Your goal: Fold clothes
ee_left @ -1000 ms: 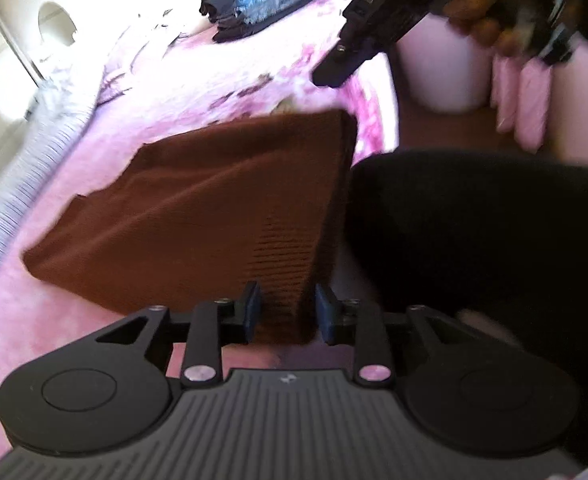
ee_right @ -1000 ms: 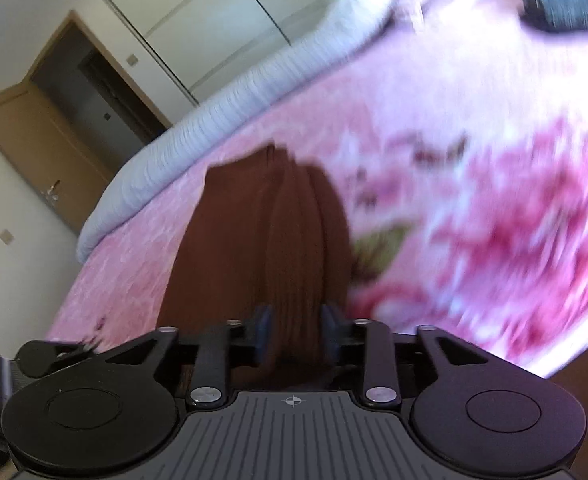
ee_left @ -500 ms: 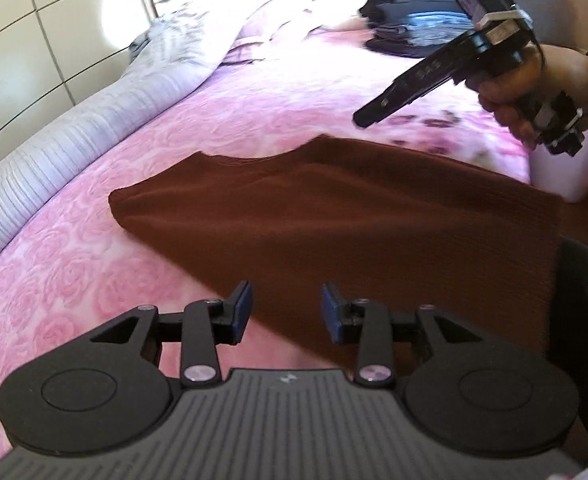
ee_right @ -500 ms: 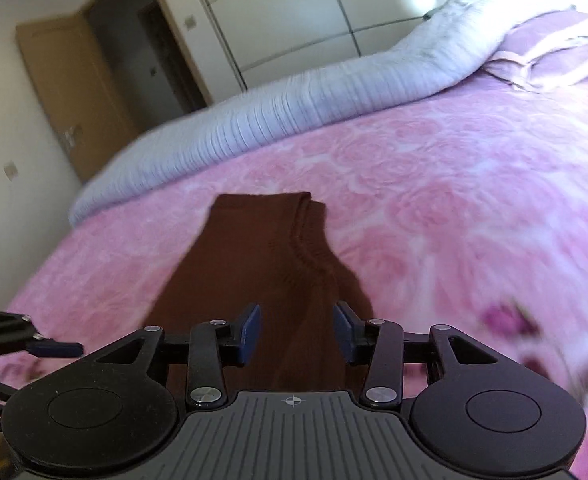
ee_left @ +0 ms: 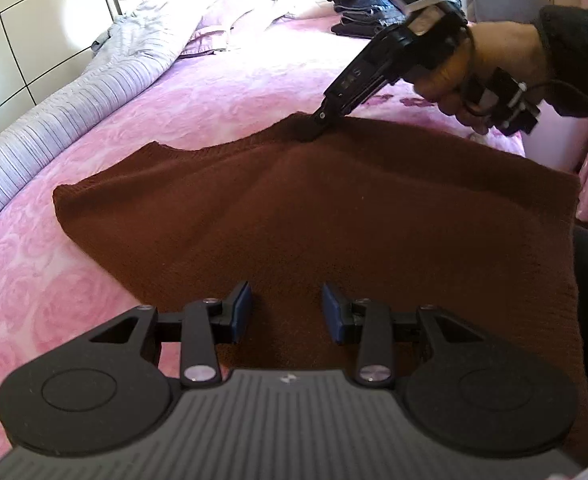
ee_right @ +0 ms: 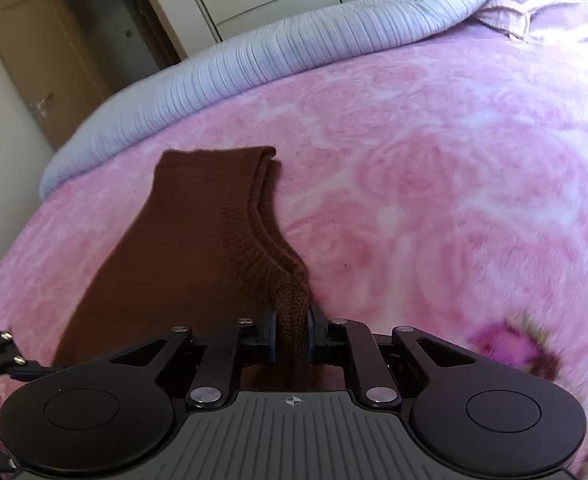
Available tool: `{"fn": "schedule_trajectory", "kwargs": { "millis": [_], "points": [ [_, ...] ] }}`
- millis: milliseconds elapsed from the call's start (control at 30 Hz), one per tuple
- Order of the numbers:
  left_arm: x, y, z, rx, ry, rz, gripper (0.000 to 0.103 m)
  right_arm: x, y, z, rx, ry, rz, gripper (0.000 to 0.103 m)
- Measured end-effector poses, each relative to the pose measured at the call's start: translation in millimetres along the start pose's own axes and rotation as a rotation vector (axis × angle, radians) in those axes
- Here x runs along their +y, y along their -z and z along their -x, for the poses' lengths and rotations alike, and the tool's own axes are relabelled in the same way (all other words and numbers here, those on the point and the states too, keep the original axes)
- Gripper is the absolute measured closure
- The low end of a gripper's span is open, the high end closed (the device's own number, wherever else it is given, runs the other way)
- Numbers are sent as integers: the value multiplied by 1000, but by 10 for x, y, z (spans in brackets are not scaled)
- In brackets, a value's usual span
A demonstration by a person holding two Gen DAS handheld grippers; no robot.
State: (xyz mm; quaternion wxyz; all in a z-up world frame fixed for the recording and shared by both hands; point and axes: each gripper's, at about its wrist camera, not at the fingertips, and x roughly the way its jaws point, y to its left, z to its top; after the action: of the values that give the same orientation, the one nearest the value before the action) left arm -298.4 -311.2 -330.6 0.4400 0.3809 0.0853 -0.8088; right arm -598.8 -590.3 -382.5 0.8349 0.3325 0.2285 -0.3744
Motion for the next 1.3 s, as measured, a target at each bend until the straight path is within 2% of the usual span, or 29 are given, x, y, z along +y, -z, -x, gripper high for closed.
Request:
{"fn": "schedule_trajectory", "kwargs": {
  "millis": [33,67,100,133,233,333,367,433,467,533,600,633,800,867,933,1300],
  "points": [
    [13,3,22,1,-4,16,68,9,9,68,-8,7,-4,83],
    [2,15,76,-2,-13,16,68,40,20,153,-20,31,-2,63],
    [-16,30,139,-5,-23,11,68,95,51,272,-42,49,7,57],
    [-35,44,202,-9,-34,6,68,150,83,392,-64,68,15,56],
    [-137,127,418,-31,-22,8,67,337,325,786,-112,28,33,56],
    [-313,256,457,-4,-4,-2,65,517,671,955,-78,-10,80,55],
    [-373,288,469,-2,-18,-17,65,541,826,961,-46,15,114,55],
    [-462,316,519,-2,-47,-38,65,527,1035,957,21,124,161,55],
    [-486,309,558,1,-55,-37,65,521,1108,1043,-10,122,164,55],
    [-534,294,635,7,-71,-36,64,543,1152,1151,2,153,119,55],
    [-604,287,715,4,-95,-61,64,650,1164,1248,6,185,147,55],
    [-650,293,751,2,-103,-73,64,747,1171,1276,14,210,181,54],
    [-848,400,759,19,-92,-80,63,1162,1330,1293,63,220,352,54],
    [-865,425,728,21,-96,-67,63,1286,1397,1131,115,235,432,54],
    [-855,418,728,28,-91,-42,63,1296,1487,1013,164,269,474,54],
    [-906,386,710,47,-103,-72,63,1349,1535,971,178,295,559,54]
  ]
}}
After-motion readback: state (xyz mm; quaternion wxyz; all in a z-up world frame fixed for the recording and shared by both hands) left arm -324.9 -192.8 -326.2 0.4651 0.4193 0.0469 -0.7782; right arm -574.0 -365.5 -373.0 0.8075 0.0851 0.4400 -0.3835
